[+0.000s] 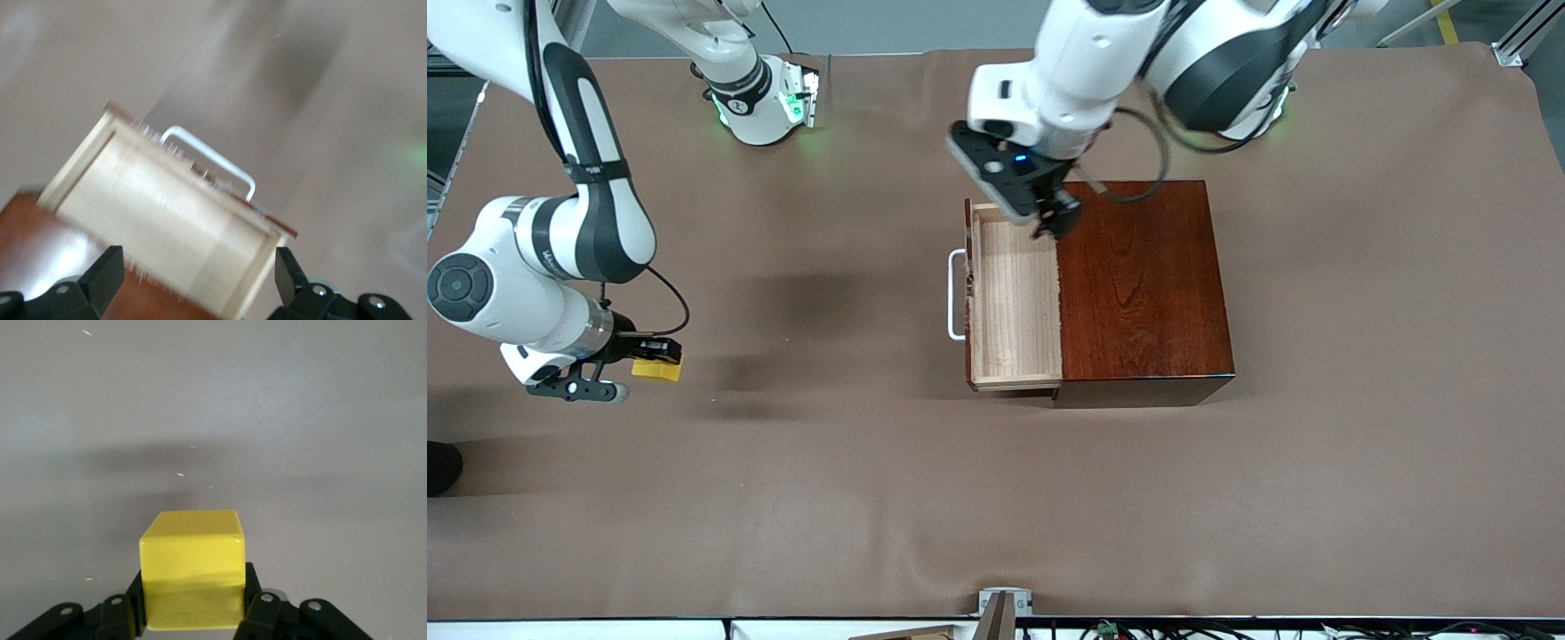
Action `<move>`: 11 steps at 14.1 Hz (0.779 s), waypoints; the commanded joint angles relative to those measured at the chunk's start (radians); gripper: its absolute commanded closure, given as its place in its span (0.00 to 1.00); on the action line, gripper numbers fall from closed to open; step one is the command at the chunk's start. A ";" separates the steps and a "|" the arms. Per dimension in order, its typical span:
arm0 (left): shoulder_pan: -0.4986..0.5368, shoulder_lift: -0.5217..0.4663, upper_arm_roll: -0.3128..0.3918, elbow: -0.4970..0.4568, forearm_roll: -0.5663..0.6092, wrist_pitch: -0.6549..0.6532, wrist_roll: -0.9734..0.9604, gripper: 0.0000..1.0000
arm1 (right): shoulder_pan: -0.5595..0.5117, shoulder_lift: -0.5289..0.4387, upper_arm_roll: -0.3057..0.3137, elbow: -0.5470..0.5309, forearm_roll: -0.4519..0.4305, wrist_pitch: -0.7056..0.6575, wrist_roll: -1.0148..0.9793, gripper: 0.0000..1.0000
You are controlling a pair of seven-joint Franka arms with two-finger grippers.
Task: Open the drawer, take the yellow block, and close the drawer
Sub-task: 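Lower the cube with the right gripper while the left gripper reaches the drawer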
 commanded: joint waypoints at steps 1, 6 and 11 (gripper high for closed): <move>-0.059 0.128 0.002 0.090 0.032 0.087 0.120 0.00 | -0.042 0.025 0.021 -0.015 -0.011 0.051 -0.049 1.00; -0.131 0.269 0.042 0.093 0.113 0.244 0.303 0.00 | -0.044 0.081 0.021 -0.018 -0.005 0.079 -0.043 1.00; -0.333 0.325 0.249 0.107 0.148 0.282 0.375 0.00 | -0.039 0.093 0.021 -0.180 0.003 0.314 -0.021 1.00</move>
